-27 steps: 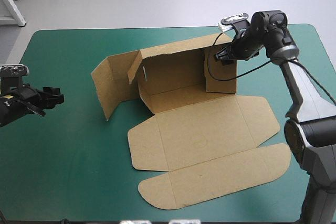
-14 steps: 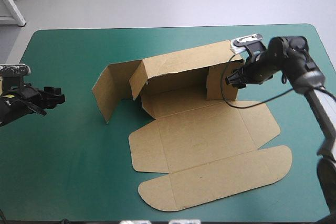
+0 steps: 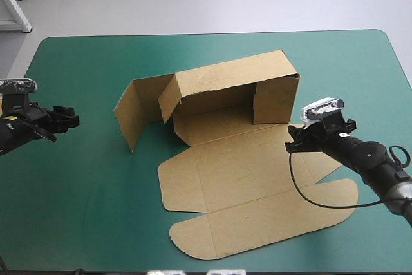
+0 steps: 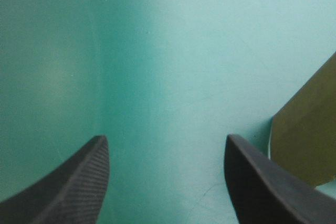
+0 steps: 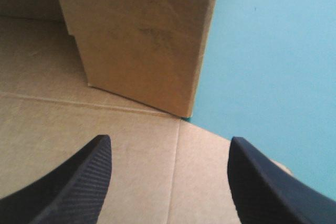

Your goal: Fold the box

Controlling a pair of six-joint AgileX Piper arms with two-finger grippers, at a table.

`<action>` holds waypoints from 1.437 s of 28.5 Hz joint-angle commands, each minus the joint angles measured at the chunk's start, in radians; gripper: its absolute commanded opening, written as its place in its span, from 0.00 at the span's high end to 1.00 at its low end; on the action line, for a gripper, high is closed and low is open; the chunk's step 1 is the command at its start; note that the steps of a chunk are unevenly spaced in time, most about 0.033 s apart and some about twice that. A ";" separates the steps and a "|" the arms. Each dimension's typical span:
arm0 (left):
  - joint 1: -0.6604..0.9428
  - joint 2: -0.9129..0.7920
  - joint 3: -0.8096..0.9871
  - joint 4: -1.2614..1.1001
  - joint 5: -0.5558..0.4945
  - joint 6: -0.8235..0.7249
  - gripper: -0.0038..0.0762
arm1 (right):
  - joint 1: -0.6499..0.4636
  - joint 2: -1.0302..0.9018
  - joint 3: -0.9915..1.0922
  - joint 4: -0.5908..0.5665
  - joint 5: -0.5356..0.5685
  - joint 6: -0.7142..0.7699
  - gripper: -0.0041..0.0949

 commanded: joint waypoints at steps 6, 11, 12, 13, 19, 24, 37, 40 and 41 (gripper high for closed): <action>-0.007 -0.016 -0.025 -0.034 -0.042 -0.002 0.39 | -0.007 0.127 -0.084 0.633 0.016 -0.621 0.35; -0.007 -0.016 -0.025 -0.036 -0.042 -0.002 0.39 | -0.007 0.156 -0.166 0.631 0.054 -0.621 0.35; -0.007 -0.016 -0.025 -0.038 -0.042 -0.002 0.39 | -0.007 0.160 -0.182 0.631 0.061 -0.619 0.35; -0.007 -0.016 -0.025 -0.038 -0.042 -0.002 0.39 | -0.007 0.165 -0.194 0.629 0.066 -0.617 0.35; -0.007 -0.016 -0.025 -0.038 -0.042 -0.002 0.39 | -0.007 0.184 -0.235 0.603 0.067 -0.595 0.60; -0.007 -0.016 -0.025 -0.040 -0.042 -0.002 0.39 | -0.007 0.184 -0.274 0.421 0.084 -0.443 0.97; -0.007 -0.016 -0.025 -0.044 -0.033 -0.002 0.39 | -0.007 0.196 -0.623 -0.633 0.415 0.705 0.97; -0.007 -0.016 -0.025 -0.048 -0.030 -0.002 0.39 | -0.007 0.228 -0.781 -0.795 0.613 0.872 0.97; -0.007 -0.016 -0.025 -0.048 -0.028 -0.002 0.39 | -0.007 0.245 -0.832 -0.820 0.677 0.900 0.97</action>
